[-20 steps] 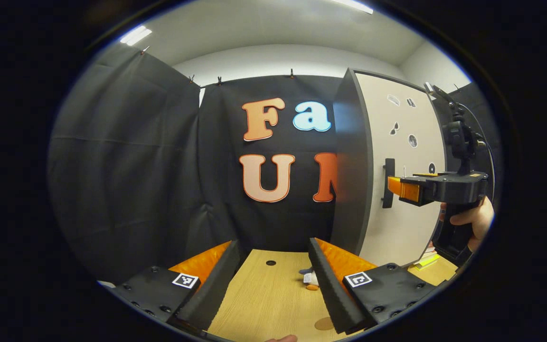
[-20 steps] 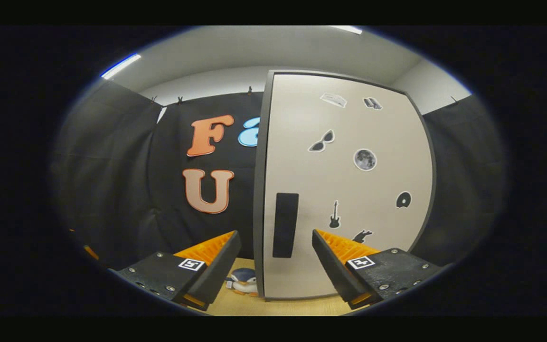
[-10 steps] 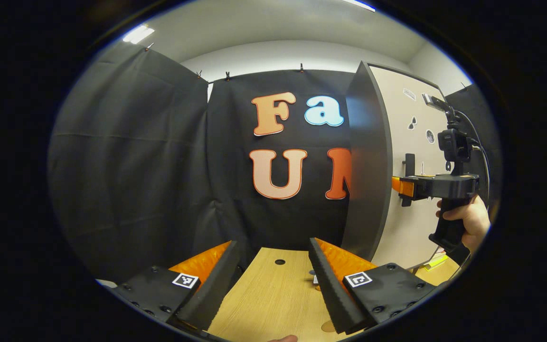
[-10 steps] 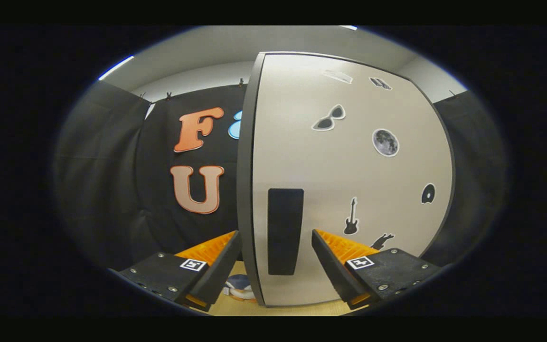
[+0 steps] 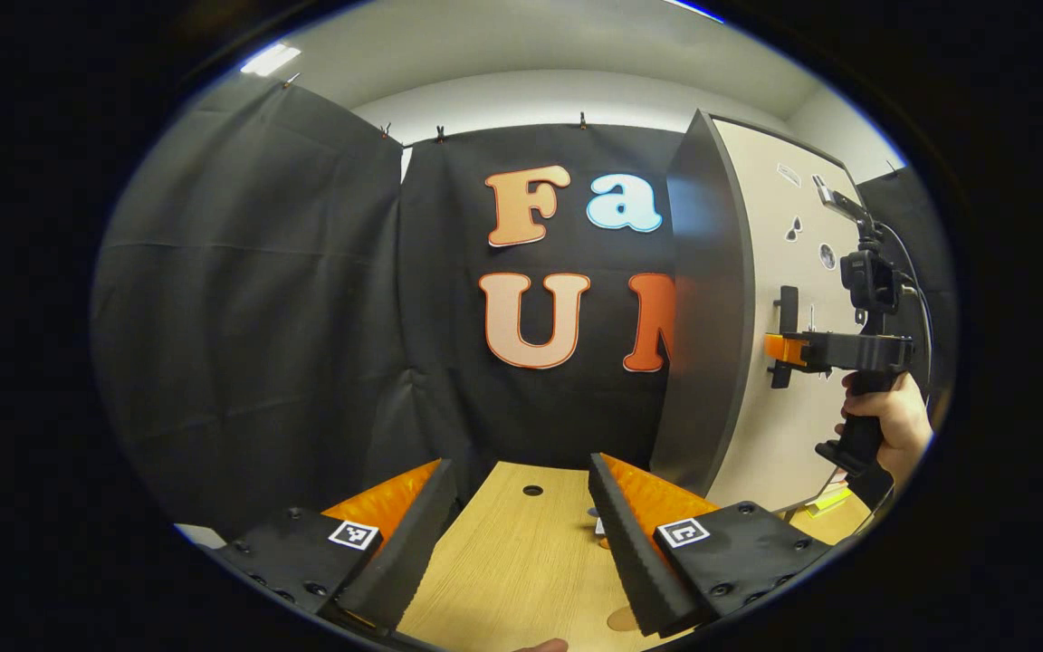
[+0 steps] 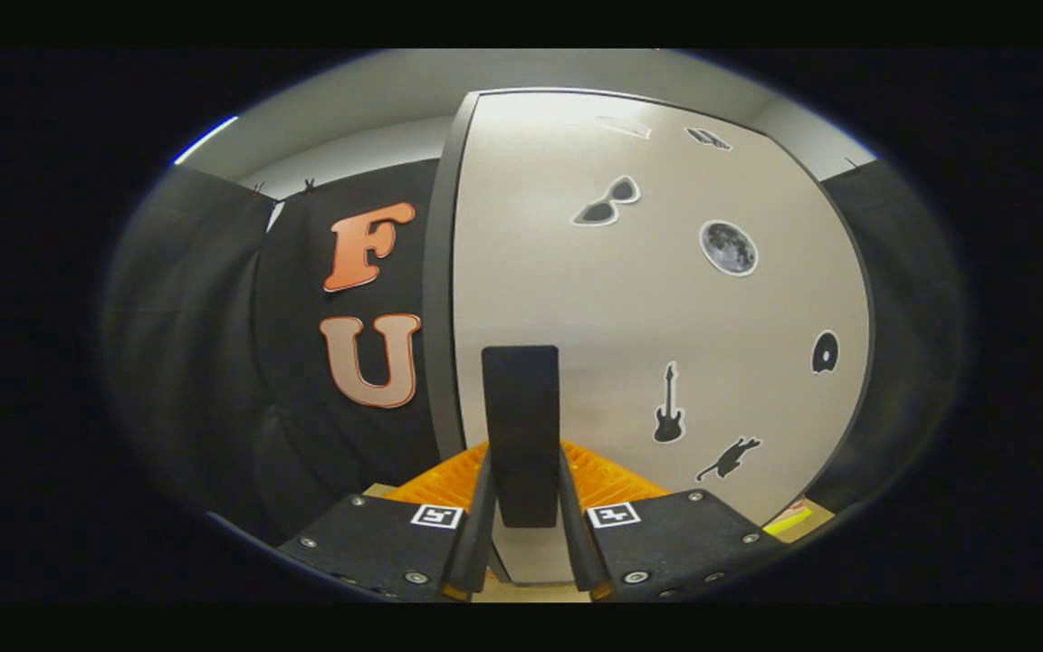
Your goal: Open the cabinet door with the right hand, grasp the bottle in the cabinet with the left hand and place it on the coaster, then close the cabinet door with the right hand.
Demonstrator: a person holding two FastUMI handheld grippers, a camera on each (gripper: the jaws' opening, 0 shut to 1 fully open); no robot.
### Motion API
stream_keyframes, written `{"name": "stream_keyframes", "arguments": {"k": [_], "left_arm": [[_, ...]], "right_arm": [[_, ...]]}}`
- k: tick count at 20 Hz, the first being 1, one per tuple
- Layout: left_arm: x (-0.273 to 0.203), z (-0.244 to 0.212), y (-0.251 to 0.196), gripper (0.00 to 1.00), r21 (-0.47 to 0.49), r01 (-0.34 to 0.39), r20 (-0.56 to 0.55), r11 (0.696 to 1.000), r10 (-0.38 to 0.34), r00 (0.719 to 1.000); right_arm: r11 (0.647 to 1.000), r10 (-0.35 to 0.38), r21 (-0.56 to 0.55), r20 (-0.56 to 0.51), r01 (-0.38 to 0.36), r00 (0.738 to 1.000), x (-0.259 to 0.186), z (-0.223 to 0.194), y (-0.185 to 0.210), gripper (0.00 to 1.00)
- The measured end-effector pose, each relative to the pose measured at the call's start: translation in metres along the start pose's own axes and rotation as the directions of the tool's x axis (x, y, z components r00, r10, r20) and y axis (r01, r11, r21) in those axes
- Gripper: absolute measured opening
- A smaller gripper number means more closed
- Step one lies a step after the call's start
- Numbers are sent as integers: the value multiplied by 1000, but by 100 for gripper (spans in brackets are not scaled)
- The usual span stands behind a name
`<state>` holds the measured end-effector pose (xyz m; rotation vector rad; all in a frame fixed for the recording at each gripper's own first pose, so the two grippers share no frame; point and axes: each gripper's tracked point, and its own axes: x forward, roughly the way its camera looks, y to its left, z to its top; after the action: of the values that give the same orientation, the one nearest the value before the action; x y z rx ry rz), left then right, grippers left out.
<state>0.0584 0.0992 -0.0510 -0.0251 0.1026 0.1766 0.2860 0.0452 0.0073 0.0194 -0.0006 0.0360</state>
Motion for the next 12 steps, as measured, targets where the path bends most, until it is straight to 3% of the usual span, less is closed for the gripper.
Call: {"name": "stream_keyframes", "arguments": {"k": [5, 12], "left_arm": [[-7, -1, 3, 93, -2, 4, -2, 1000, -4, 1000], [-32, 3, 0, 96, 8, 31, 4, 999, -31, 999]], "right_arm": [[1000, -23, 18, -24, 23, 999, -5, -2, 1, 31], [998, 5, 66, -21, -4, 1000, -32, 4, 3, 19]]}}
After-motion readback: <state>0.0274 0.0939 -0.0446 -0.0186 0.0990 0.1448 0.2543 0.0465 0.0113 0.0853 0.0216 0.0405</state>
